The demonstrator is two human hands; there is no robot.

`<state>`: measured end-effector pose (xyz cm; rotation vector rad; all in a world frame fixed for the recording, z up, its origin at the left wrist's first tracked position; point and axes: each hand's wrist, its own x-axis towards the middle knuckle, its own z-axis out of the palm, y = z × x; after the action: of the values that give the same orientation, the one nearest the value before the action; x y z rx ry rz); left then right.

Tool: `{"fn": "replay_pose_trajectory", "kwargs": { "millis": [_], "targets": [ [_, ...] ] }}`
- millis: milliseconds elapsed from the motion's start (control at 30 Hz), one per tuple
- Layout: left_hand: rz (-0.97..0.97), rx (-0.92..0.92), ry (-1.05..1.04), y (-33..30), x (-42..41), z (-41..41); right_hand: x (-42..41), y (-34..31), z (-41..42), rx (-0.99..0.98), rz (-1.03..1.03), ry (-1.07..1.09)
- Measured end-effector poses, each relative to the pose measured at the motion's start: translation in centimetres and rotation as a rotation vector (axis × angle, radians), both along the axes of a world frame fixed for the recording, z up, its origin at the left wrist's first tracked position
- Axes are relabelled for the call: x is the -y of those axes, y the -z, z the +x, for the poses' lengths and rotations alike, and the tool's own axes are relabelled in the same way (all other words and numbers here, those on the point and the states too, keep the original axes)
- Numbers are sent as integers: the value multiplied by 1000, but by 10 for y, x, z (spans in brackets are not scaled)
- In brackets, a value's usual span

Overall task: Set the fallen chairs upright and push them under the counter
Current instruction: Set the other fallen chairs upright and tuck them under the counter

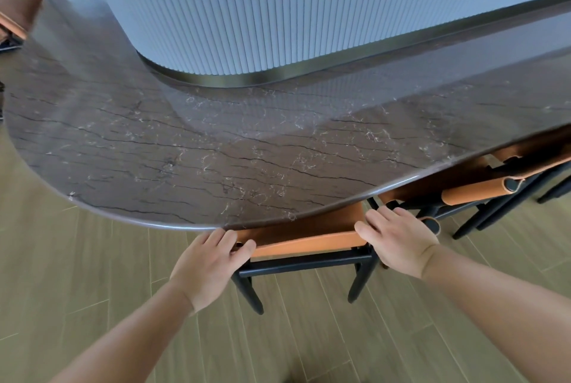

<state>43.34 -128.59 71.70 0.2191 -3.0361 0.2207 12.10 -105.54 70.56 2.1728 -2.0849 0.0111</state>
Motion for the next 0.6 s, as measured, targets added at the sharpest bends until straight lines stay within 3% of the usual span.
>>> {"fn": "replay_pose_trajectory", "kwargs": {
  "millis": [200,600],
  "targets": [
    [89,88,-107,14,-39,-17,-10,4,-27,-40,65,2],
    [134,92,-199,12,-61,-48,-18,10,-63,-66,76,23]
  ]
}}
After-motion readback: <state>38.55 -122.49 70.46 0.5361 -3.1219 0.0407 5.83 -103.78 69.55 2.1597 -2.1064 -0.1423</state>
